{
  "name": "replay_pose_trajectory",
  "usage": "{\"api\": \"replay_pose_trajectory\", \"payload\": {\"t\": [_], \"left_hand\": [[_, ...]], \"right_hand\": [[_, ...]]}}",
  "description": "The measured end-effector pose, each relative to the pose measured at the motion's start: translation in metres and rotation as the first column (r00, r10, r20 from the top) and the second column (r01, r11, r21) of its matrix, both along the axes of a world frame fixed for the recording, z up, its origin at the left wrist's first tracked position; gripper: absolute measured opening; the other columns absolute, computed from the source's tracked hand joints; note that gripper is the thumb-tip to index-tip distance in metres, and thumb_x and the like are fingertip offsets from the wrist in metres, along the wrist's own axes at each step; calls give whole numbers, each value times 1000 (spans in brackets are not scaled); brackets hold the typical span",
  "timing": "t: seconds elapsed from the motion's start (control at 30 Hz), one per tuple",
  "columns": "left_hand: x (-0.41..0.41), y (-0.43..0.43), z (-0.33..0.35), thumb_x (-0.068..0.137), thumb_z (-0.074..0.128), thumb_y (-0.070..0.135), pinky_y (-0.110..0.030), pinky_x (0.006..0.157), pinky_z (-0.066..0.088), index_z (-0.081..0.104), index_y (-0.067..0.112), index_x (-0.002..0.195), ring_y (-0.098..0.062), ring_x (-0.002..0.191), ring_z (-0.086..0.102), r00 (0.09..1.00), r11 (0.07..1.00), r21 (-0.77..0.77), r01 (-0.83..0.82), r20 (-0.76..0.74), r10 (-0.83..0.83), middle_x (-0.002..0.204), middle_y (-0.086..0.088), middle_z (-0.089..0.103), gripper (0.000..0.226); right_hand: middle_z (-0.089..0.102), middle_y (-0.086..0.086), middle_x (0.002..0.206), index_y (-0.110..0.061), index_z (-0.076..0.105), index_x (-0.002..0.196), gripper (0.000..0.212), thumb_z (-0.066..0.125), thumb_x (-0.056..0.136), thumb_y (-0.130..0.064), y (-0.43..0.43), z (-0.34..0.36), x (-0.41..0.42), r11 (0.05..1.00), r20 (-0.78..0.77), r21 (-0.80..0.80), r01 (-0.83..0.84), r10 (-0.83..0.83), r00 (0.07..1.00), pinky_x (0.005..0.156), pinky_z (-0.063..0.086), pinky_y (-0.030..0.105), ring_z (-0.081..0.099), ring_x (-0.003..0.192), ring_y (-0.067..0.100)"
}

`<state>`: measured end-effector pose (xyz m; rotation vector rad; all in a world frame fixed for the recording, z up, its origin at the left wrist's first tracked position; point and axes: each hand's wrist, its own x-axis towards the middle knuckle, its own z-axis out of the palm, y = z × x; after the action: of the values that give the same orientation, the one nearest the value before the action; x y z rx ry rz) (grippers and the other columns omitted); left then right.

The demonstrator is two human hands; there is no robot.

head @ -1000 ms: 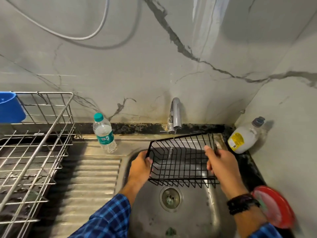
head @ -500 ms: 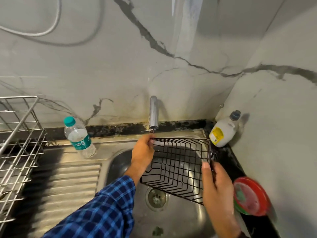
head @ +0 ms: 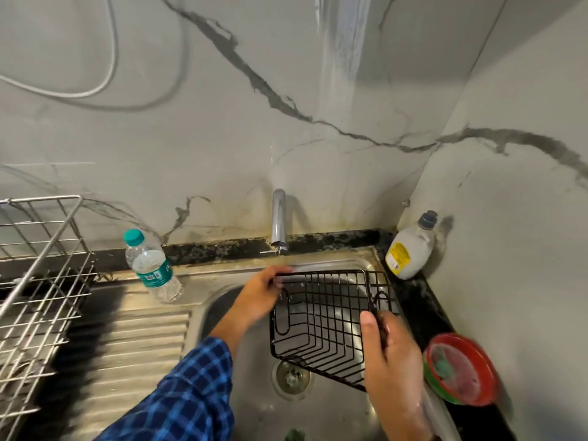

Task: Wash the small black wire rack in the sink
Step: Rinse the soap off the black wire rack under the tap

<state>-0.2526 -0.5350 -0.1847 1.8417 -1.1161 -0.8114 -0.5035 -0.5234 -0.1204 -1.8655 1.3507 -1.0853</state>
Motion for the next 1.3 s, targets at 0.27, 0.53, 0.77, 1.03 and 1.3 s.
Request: {"api": "replay_pose_trajectory", "payload": {"t": [0.27, 0.53, 0.77, 1.03, 1.3], "left_hand": [[-6, -7, 40, 104, 51, 19, -38, 97, 52, 46, 21, 144, -26, 112, 67, 674, 954, 287, 90, 687, -271, 131, -9, 65, 40], [11, 5, 36, 105, 40, 37, -35, 83, 59, 62, 20, 133, -19, 95, 73, 871, 964, -243, 111, 491, 24, 110, -3, 76, 39], [55, 21, 14, 102, 34, 53, -34, 88, 57, 57, 37, 133, -13, 101, 71, 868, 997, -12, 82, 493, -65, 115, 4, 75, 42], [32, 40, -1, 108, 39, 32, -38, 94, 53, 51, 26, 142, -26, 105, 69, 859, 986, 165, 3, 505, -87, 118, -7, 72, 37], [-8, 19, 35, 96, 50, 1, -21, 114, 39, 66, 23, 132, -5, 132, 55, 901, 934, -344, 100, 428, 62, 141, 5, 62, 45]], "right_hand": [[64, -10, 72, -25, 60, 89, 50, 29, 93, -64, -11, 2, 34, 992, -190, 76, -96, 109, 976, 64, 51, 37, 61, 67, 10], [65, -8, 75, -24, 66, 91, 32, 45, 101, -47, -54, 21, 75, 891, -181, 279, -358, 415, 891, 58, 43, 23, 58, 67, 5], [66, -4, 71, -24, 69, 85, 32, 49, 100, -45, -74, 14, 96, 874, -72, 343, -344, 390, 918, 65, 50, 33, 62, 69, 13], [66, -21, 71, -27, 69, 83, 29, 51, 100, -42, -69, 0, 86, 871, -81, 335, -358, 405, 911, 61, 39, 20, 59, 70, -7], [63, -10, 69, -28, 63, 91, 38, 40, 97, -58, -62, -9, 90, 893, -363, 201, -404, 450, 816, 61, 53, 38, 61, 66, 7]]}}
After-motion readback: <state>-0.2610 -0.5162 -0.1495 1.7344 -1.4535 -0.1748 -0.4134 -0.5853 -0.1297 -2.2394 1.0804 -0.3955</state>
